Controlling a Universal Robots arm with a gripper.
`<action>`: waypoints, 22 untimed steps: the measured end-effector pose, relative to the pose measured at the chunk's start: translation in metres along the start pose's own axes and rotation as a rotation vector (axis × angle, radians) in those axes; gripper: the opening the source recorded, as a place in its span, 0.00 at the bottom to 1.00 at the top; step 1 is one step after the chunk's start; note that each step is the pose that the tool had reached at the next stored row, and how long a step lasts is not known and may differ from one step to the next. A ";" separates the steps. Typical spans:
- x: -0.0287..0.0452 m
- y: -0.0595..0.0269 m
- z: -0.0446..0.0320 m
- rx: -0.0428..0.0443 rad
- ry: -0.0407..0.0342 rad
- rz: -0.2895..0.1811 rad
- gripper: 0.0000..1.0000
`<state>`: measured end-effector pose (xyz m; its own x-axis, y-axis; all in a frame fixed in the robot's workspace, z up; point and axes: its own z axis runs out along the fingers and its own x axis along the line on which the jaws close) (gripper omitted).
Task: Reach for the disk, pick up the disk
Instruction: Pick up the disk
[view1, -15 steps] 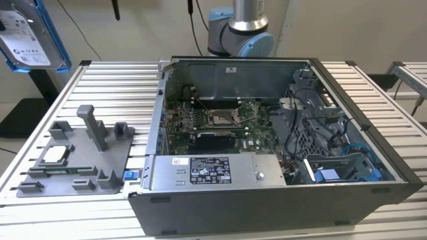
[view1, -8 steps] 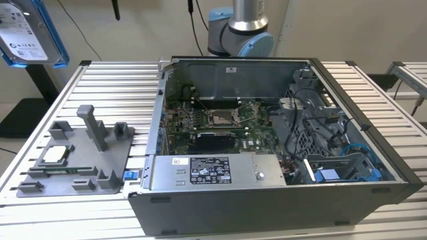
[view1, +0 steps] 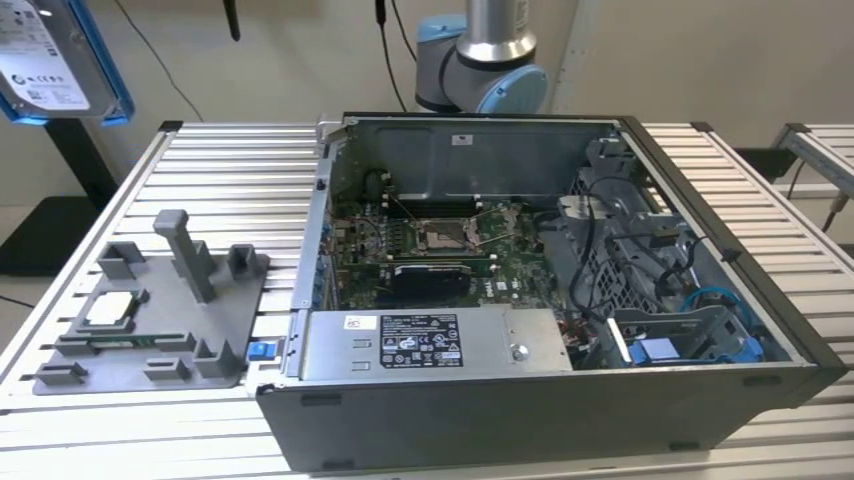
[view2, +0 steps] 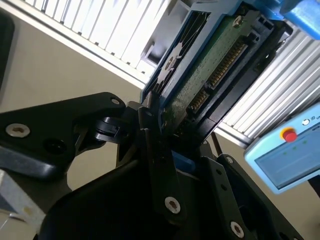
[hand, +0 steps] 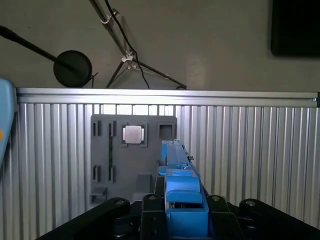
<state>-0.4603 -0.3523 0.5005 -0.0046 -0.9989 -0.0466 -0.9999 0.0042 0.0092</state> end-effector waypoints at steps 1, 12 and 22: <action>-0.0001 0.0000 -0.0012 0.0000 -0.0001 0.000 0.00; -0.0006 0.0001 -0.0123 0.0000 0.0000 -0.002 0.00; -0.0011 0.0002 -0.0246 -0.0001 0.0000 -0.004 0.00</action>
<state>-0.4603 -0.3523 0.5251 -0.0005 -0.9989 -0.0466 -1.0000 0.0001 0.0091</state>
